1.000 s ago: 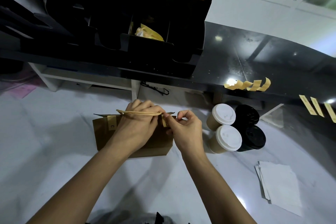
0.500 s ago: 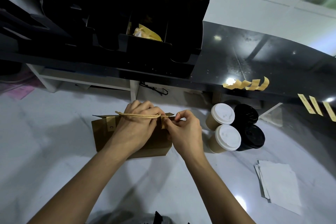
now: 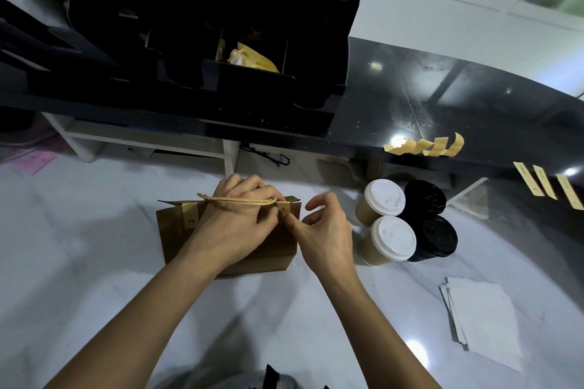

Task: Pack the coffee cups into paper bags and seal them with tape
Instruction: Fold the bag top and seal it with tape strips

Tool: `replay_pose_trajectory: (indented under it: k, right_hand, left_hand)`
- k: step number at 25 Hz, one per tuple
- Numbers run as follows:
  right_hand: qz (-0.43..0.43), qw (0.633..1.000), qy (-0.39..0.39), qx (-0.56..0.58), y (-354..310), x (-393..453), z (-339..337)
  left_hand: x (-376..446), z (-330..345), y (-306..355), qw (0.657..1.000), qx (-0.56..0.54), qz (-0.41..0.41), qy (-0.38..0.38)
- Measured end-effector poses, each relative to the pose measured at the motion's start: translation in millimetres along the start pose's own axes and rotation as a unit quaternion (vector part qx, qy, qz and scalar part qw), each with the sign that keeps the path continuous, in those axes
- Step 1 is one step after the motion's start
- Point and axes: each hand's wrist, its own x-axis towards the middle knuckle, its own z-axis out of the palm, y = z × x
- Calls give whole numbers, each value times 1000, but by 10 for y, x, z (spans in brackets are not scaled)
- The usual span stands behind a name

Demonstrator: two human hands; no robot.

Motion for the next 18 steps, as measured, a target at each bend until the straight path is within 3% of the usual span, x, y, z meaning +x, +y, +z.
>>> replay_pose_trajectory:
  k: [13, 18]
  right_hand:
    - [-40, 988, -117, 89, 197, 150, -3]
    - [-39, 988, -106, 101, 257, 167, 30]
  left_hand:
    - [40, 161, -11, 994, 2, 58, 93]
    - [54, 200, -50, 992, 5, 70, 104]
